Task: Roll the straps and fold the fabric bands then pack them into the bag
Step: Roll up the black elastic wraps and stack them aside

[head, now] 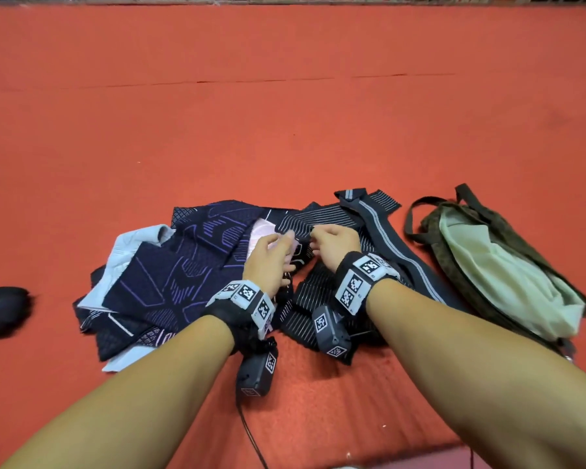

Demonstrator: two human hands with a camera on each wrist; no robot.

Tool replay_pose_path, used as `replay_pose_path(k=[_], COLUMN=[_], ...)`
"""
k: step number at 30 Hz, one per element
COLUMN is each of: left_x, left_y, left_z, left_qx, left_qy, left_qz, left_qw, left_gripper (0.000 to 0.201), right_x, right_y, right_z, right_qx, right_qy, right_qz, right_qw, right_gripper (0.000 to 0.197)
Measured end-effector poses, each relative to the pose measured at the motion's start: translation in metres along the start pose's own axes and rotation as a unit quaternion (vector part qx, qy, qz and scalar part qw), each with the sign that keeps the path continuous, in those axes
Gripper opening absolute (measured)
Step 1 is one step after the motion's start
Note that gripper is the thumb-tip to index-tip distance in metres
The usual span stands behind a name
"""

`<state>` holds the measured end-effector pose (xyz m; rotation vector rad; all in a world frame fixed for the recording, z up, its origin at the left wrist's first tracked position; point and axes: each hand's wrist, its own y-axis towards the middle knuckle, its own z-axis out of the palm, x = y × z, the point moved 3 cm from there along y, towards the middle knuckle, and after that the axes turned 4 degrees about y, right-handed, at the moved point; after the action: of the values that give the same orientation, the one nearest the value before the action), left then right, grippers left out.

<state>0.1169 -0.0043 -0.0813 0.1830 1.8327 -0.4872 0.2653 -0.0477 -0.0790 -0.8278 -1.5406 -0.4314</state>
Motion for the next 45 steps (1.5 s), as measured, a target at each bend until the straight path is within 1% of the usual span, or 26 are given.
replay_pose_path(k=[2, 5, 7, 9, 11, 13, 14, 19, 21, 24, 26, 28, 29, 31, 32, 34, 36, 37, 38, 39, 40, 41, 42, 43, 44, 45], left_x=[-0.011, -0.025, -0.028, -0.032, -0.039, -0.047, -0.049, -0.05, -0.043, -0.021, -0.002, 0.015, 0.02, 0.028, 0.031, 0.032, 0.028, 0.024, 0.02, 0.016, 0.013, 0.013, 0.014, 0.015, 0.018, 0.021], left_y=[-0.007, -0.017, -0.015, -0.017, -0.023, -0.037, -0.042, -0.056, -0.056, -0.047, -0.039, -0.035, -0.034, -0.034, -0.034, -0.036, -0.04, -0.04, -0.041, -0.041, -0.04, -0.039, -0.04, -0.042, -0.044, -0.047], left_z=[-0.005, -0.007, -0.013, -0.021, -0.028, -0.04, -0.047, -0.088, -0.102, -0.125, -0.138, -0.149, -0.154, -0.16, -0.162, -0.163, -0.164, -0.167, -0.17, -0.175, -0.18, -0.185, -0.189, -0.192, -0.194, -0.194], left_qx=[0.004, 0.019, -0.022, -0.07, -0.077, -0.087, -0.093, -0.133, -0.147, -0.18, -0.182, -0.209, -0.226, -0.258, -0.273, -0.301, -0.329, -0.339, -0.347, -0.351, -0.354, -0.356, -0.357, -0.352, -0.344, -0.333], left_qy=[-0.029, -0.058, -0.055, -0.013, 0.036, 0.072, 0.07, 0.082, 0.099, 0.126, 0.134, 0.12, 0.111, 0.105, 0.105, 0.091, 0.068, 0.058, 0.053, 0.051, 0.052, 0.052, 0.054, 0.056, 0.062, 0.065], left_qz=[-0.014, -0.034, -0.025, 0.011, 0.039, 0.058, 0.062, 0.045, 0.033, -0.013, -0.041, -0.07, -0.084, -0.104, -0.108, -0.113, -0.114, -0.114, -0.11, -0.102, -0.091, -0.085, -0.077, -0.074, -0.069, -0.067], left_qw=[0.999, 0.998, 0.998, 0.997, 0.996, 0.992, 0.991, 0.987, 0.984, 0.975, 0.973, 0.968, 0.964, 0.955, 0.95, 0.943, 0.935, 0.932, 0.93, 0.929, 0.929, 0.929, 0.929, 0.931, 0.934, 0.938], left_gripper=[0.056, 0.077, 0.084, 0.056, 0.029, 0.028, 0.029, 0.033, 0.038, 0.037, 0.038, 0.042, 0.045, 0.048, 0.049, 0.048, 0.047, 0.048, 0.049, 0.047, 0.044, 0.041, 0.039, 0.039, 0.038, 0.037], right_x=[0.01, 0.027, 0.04, 0.047, 0.048, 0.038, 0.034, 0.012, 0.011, 0.013, 0.007, 0.0, -0.002, -0.007, -0.009, -0.015, -0.02, -0.023, -0.026, -0.027, -0.027, -0.026, -0.023, -0.022, -0.021, -0.022], right_y=[-0.015, -0.044, -0.065, -0.081, -0.086, -0.082, -0.081, -0.055, -0.046, -0.034, -0.024, -0.016, -0.014, -0.014, -0.019, -0.023, -0.029, -0.028, -0.028, -0.026, -0.023, -0.02, -0.021, -0.023, -0.027, -0.03], right_z=[-0.006, 0.003, 0.015, 0.022, 0.024, 0.023, 0.023, 0.038, 0.045, 0.041, 0.035, 0.032, 0.032, 0.033, 0.033, 0.033, 0.033, 0.033, 0.032, 0.03, 0.029, 0.027, 0.027, 0.028, 0.031, 0.036], right_qx=[-0.003, 0.057, 0.105, 0.127, 0.106, 0.056, 0.052, 0.113, 0.109, 0.055, 0.049, 0.046, 0.057, 0.1, 0.119, 0.134, 0.154, 0.162, 0.165, 0.161, 0.143, 0.122, 0.102, 0.096, 0.108, 0.132], right_qy=[0.026, 0.045, 0.038, 0.034, -0.003, -0.081, -0.1, -0.114, -0.124, -0.192, -0.222, -0.275, -0.294, -0.301, -0.308, -0.355, -0.461, -0.502, -0.517, -0.508, -0.489, -0.458, -0.425, -0.397, -0.381, -0.371], right_qz=[-0.012, -0.034, -0.045, -0.039, -0.059, -0.093, -0.089, -0.01, 0.002, -0.003, 0.005, -0.008, -0.022, -0.026, -0.019, -0.018, -0.029, -0.028, -0.019, -0.016, -0.027, -0.047, -0.059, -0.062, -0.055, -0.056], right_qw=[1.0, 0.997, 0.993, 0.991, 0.993, 0.991, 0.99, 0.987, 0.986, 0.98, 0.974, 0.96, 0.954, 0.948, 0.944, 0.925, 0.873, 0.849, 0.84, 0.846, 0.86, 0.879, 0.898, 0.911, 0.917, 0.918], right_gripper=[0.027, 0.031, 0.031, 0.028, 0.023, 0.01, 0.01, 0.062, 0.066, 0.062, 0.065, 0.066, 0.058, 0.029, 0.024, 0.046, 0.075, 0.083, 0.083, 0.072, 0.053, 0.034, 0.024, 0.02, 0.026, 0.041])
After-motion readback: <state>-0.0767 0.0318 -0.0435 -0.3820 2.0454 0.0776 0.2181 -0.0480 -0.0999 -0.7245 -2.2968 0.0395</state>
